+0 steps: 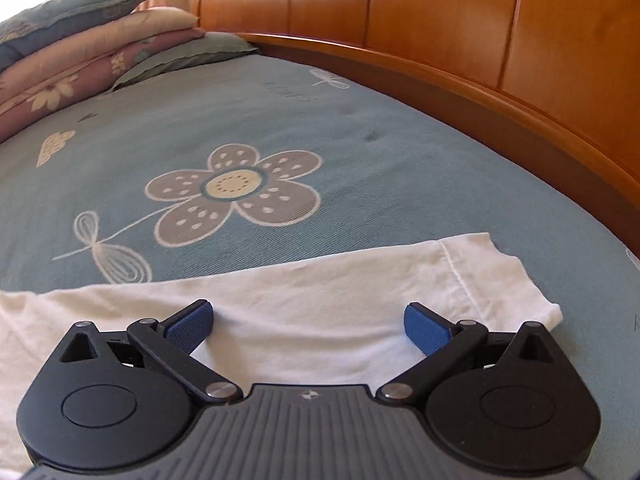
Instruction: Fold clothes
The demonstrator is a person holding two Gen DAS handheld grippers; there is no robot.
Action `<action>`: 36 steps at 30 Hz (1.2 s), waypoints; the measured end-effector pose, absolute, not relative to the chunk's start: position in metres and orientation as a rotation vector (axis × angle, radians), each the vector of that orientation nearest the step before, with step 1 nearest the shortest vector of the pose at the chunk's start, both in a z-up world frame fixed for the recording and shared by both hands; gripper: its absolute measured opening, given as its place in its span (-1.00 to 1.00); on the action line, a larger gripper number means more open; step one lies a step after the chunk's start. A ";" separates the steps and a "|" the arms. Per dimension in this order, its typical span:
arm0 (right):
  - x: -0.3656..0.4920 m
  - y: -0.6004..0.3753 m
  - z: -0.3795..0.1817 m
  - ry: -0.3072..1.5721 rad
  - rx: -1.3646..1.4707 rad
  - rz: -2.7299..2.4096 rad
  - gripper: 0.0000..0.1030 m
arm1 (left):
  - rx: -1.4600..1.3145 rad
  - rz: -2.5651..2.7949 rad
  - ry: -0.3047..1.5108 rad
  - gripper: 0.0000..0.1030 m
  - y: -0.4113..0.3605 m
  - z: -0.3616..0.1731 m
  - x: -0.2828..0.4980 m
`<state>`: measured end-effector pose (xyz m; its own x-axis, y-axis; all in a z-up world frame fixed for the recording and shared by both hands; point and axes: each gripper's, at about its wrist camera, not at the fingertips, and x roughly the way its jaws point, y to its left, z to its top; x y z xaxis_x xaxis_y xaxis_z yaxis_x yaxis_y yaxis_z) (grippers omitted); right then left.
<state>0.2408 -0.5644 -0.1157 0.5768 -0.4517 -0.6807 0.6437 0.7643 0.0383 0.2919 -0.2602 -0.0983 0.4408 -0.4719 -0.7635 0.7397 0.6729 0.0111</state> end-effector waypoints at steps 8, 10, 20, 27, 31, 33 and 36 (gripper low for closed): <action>0.249 -0.545 -0.124 0.716 0.223 -0.600 1.00 | 0.196 -0.803 0.798 0.99 -0.260 -0.074 0.345; 0.253 -0.539 -0.127 0.723 0.178 -0.601 1.00 | 0.174 -0.813 0.822 0.99 -0.268 -0.083 0.361; 0.253 -0.544 -0.125 0.737 0.184 -0.574 1.00 | 0.112 -0.646 0.837 0.99 -0.276 -0.096 0.425; 0.233 -0.562 -0.106 0.667 0.394 -0.513 1.00 | 0.007 -0.758 0.838 0.99 -0.268 -0.065 0.396; 0.219 -0.576 -0.099 0.628 0.492 -0.538 1.00 | -0.076 -0.909 0.929 0.99 -0.282 -0.068 0.380; 0.216 -0.582 -0.101 0.638 0.501 -0.559 1.00 | -0.096 -0.945 0.988 0.99 -0.295 -0.076 0.381; 0.213 -0.592 -0.105 0.664 0.507 -0.591 1.00 | -0.123 -0.986 1.056 0.99 -0.317 -0.089 0.388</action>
